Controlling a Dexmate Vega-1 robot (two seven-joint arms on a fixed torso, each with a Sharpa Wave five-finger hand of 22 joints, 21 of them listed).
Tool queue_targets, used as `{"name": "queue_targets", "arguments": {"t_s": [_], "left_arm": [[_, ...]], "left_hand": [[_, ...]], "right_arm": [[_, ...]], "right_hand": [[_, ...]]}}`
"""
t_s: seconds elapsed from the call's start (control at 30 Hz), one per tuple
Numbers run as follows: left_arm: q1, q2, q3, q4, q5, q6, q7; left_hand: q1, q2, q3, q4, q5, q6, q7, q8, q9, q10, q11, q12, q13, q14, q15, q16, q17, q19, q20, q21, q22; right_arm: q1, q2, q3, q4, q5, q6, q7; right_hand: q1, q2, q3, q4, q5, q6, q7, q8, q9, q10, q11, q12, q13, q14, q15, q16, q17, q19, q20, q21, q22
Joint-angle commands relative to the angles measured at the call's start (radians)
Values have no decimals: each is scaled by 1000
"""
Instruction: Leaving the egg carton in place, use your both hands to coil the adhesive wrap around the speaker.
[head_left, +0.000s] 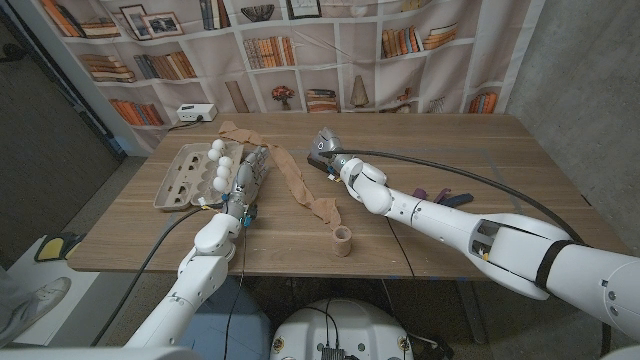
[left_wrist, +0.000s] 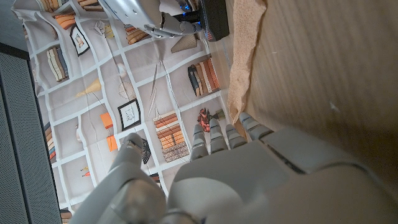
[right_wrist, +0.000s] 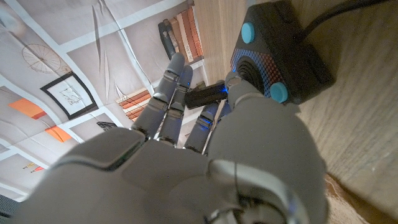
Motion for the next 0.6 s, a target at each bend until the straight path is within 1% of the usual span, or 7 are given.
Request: {"name": "queue_targets", "arguments": {"t_s": [0.03, 0.23, 0.27, 0.33, 0.47, 0.5, 0.6], "left_arm": [[1, 0, 2, 0, -2, -5, -1], [-1, 1, 5, -2, -2, 0, -3], [-2, 1, 5, -2, -2, 0, -3], [-3, 2, 6, -2, -1, 1, -4], [-5, 2, 7, -2, 0, 4, -5], [-5, 2, 7, -3, 0, 5, -4], [-7, 1, 8, -2, 0, 6, -5]], "left_hand": [[0, 3, -2, 0, 2, 6, -1, 2, 2, 5, 2, 2, 3, 2, 2, 6, 3, 11, 0, 1, 4], [0, 3, -2, 0, 2, 5, -2, 2, 2, 5, 0, 2, 3, 3, 2, 6, 3, 11, 0, 1, 4], [0, 3, -2, 0, 2, 5, -2, 2, 2, 5, 1, 2, 3, 3, 2, 6, 3, 11, 0, 1, 4], [0, 2, -3, 1, 2, 5, 0, 2, 2, 7, 0, 3, 3, 3, 2, 6, 3, 11, 0, 1, 4], [0, 2, -3, 1, 2, 5, -1, 1, 2, 7, 1, 2, 3, 3, 2, 6, 3, 11, 0, 1, 4], [0, 2, -3, 1, 2, 4, -1, 1, 2, 6, 1, 2, 3, 3, 2, 6, 3, 11, 0, 1, 4], [0, 2, -3, 1, 2, 6, -1, 2, 2, 6, 1, 2, 3, 3, 2, 6, 3, 12, 0, 1, 4]], "right_arm": [[-17, -16, 25, -16, 36, 3, -63], [-28, -19, 39, -22, 58, -8, -80], [-29, -20, 42, -24, 64, -9, -83], [-34, -21, 49, -28, 75, -14, -88], [-47, -26, 77, -45, 128, -10, -112], [-49, -27, 81, -47, 136, -11, -123], [-56, -29, 92, -52, 162, -16, -145]], "right_hand": [[51, 32, 31, 14, -4, 19, 11, -2, 7, 19, 5, 12, 28, 187, -290, 14, 35, 39, -126, 62, 11], [56, 33, 37, 17, -5, 26, 31, -5, 10, 36, 13, 27, 49, 218, -289, 23, 56, 57, -128, 104, 14], [56, 33, 38, 17, -5, 27, 30, -6, 10, 39, 15, 29, 52, 222, -289, 24, 59, 59, -128, 109, 15], [57, 33, 40, 18, -5, 32, 38, -6, 10, 44, 17, 34, 58, 233, -289, 26, 65, 66, -123, 122, 15], [60, 30, 45, 15, -3, 59, 60, -1, 11, 70, 33, 51, 73, 257, -288, 29, 77, 78, -113, 150, 13], [61, 30, 47, 14, -3, 61, 62, -1, 10, 76, 39, 55, 75, 262, -288, 30, 80, 79, -111, 155, 12], [62, 29, 49, 13, -2, 68, 66, 0, 10, 83, 40, 59, 80, 269, -288, 30, 83, 81, -108, 163, 11]]}}
